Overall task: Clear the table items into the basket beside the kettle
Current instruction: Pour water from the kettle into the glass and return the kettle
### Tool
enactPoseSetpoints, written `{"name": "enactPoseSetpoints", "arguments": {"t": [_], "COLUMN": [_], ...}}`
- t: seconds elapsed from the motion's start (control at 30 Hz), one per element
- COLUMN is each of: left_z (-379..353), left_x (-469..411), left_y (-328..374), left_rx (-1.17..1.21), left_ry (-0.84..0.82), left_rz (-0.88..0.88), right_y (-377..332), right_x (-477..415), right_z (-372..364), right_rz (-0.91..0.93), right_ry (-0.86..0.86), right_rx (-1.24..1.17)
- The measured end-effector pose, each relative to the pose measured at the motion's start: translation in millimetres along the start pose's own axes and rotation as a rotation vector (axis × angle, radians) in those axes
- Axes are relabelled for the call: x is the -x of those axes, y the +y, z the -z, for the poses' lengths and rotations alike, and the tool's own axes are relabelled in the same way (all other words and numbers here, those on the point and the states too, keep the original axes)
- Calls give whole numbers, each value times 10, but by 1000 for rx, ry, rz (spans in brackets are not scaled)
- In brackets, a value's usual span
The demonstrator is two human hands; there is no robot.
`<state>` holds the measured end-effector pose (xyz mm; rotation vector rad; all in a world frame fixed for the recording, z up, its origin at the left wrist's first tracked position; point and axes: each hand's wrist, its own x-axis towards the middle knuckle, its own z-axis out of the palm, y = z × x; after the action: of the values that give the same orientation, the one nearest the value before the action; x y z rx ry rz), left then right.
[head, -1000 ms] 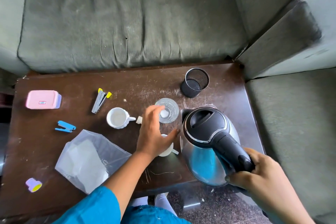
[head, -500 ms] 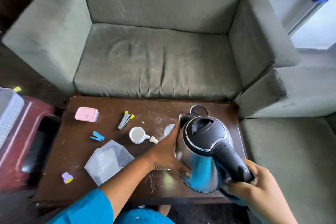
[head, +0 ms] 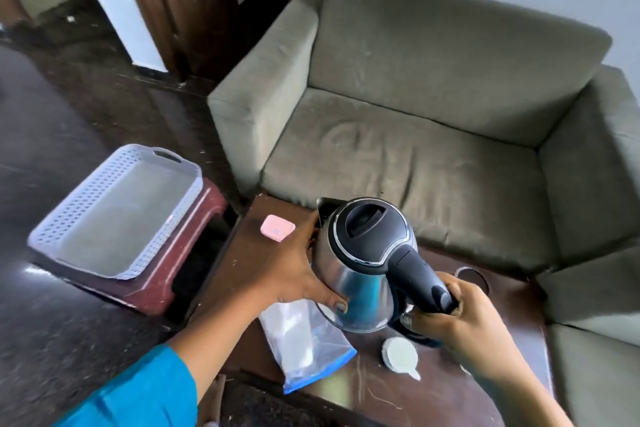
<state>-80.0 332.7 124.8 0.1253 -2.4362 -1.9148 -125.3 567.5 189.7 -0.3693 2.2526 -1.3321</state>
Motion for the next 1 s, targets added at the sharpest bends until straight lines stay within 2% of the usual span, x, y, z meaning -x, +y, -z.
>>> {"name": "enactPoseSetpoints", "arguments": {"t": [0.1,0.3,0.6,0.83,1.0], "left_z": [585,1896,3513,4560,4873], "left_x": [139,339,856,990,1058], "left_y": [-132,-520,-1322,-1826,-2238], "left_rx": [-60,-66,-190,-175,-194], "left_ry": [117,206,491,385,303], "left_rz": [-16,-26,119,263,387], "right_y": [-310,-966,-1617,-1630,-1452], "right_x": [-282,-875,-1883,-2305,-2385], "right_z": [-438,-1545,-3237,-4352,-4891], "right_rz": [32,103,285,231,146], "right_ry": [-92,-204,-327,-413,-436], "right_rx": [63,193,506,353,293]}}
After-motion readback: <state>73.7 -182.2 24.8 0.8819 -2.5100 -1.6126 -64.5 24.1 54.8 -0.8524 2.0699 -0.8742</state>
